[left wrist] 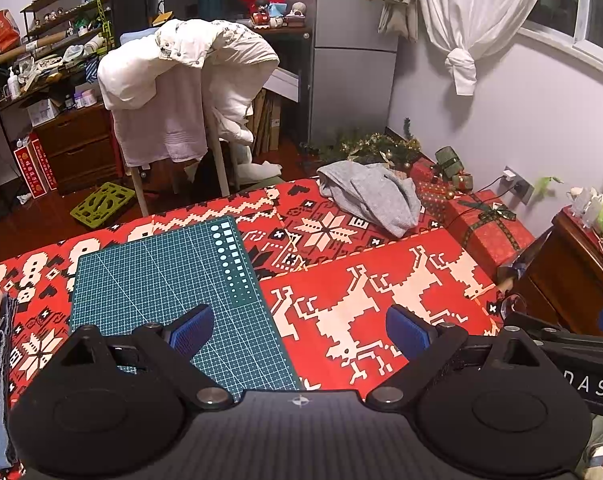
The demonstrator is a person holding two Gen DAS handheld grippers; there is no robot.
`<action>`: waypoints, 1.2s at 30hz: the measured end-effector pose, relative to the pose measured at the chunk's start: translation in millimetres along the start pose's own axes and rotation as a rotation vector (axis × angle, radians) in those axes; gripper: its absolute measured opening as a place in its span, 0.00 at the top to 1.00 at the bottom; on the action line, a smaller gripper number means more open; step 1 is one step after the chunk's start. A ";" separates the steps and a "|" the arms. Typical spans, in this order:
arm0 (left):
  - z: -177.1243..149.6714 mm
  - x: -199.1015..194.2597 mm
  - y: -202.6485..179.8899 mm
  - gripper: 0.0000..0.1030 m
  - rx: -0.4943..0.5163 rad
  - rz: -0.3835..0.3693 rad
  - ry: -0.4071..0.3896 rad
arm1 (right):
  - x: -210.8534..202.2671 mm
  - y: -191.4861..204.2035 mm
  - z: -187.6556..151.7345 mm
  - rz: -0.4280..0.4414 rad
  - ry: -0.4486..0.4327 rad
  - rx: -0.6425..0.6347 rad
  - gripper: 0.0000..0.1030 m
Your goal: Fold clothes
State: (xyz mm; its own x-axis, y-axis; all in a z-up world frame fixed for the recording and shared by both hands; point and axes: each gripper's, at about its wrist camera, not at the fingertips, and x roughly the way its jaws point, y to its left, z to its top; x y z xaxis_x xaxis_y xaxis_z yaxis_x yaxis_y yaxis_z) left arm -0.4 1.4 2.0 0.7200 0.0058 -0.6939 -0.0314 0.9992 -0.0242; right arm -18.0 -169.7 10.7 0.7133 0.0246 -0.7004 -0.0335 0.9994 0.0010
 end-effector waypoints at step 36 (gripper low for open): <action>-2.2 34.5 7.8 0.09 -0.054 0.008 0.011 | 32.5 8.9 -4.9 -0.005 -0.044 -0.027 0.00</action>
State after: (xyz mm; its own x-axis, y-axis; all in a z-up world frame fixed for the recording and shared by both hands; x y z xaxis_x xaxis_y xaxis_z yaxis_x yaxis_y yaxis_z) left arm 22.7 9.3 -23.7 0.7122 0.0132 -0.7019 -0.0749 0.9955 -0.0572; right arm 1.5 -160.1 -15.6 0.7435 0.0208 -0.6684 -0.0478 0.9986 -0.0221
